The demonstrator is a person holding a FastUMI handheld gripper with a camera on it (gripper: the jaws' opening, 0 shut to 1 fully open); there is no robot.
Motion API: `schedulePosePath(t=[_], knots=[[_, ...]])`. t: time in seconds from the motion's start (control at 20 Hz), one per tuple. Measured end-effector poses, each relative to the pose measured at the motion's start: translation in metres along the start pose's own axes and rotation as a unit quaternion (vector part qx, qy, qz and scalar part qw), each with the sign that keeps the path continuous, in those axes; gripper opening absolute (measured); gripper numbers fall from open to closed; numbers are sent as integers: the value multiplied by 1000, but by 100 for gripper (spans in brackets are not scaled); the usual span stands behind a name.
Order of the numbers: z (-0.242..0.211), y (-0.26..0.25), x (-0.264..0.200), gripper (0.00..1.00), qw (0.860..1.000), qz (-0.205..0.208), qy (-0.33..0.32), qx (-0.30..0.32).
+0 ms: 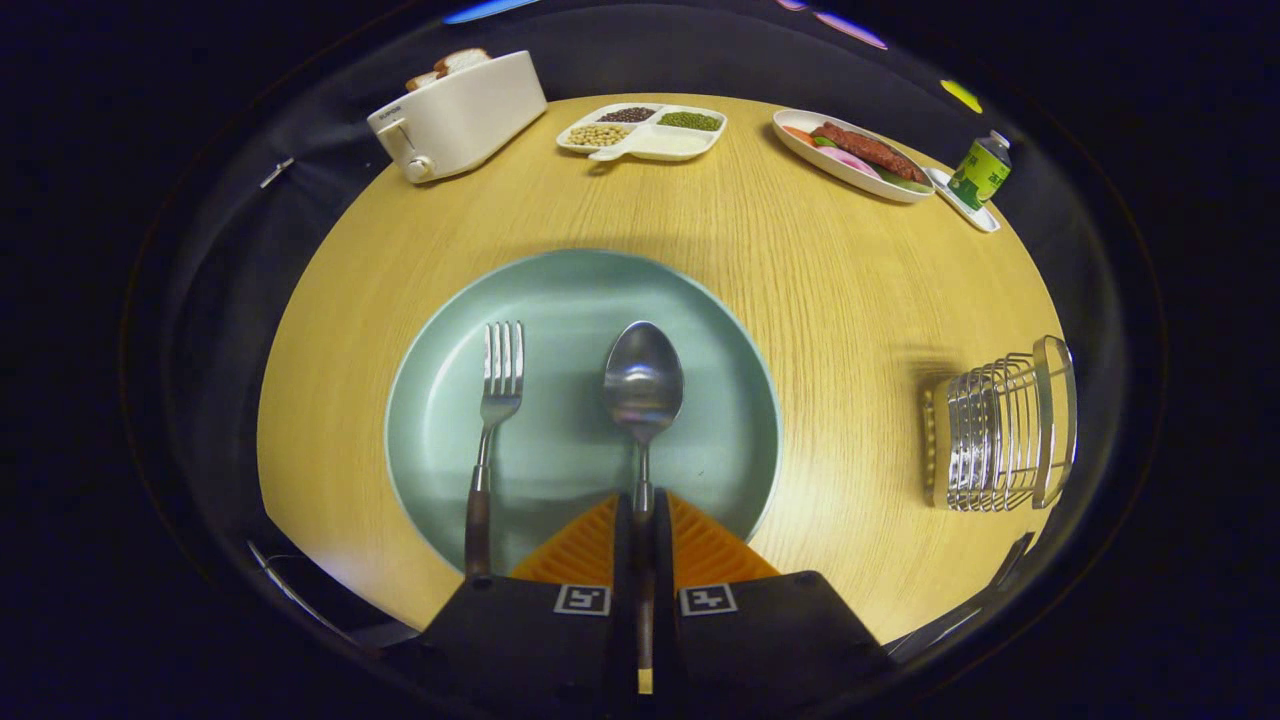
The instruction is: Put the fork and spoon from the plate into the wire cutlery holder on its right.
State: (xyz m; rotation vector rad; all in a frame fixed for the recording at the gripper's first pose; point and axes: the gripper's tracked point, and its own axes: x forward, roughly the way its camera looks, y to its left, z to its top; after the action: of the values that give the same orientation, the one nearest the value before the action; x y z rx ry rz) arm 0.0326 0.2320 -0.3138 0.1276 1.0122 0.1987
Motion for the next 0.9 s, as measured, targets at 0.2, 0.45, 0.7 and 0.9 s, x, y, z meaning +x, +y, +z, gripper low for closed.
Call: schedulePosePath(t=[0.2, 0.45, 0.7, 0.9], knots=[[8, 0, -20, 9, 999, 31, -24, -3], [24, -33, -83, 9, 996, 65, -51, -41], [28, -113, -143, 8, 995, 73, -20, -71], [22, -189, -157, 8, 994, 34, 40, -97]])
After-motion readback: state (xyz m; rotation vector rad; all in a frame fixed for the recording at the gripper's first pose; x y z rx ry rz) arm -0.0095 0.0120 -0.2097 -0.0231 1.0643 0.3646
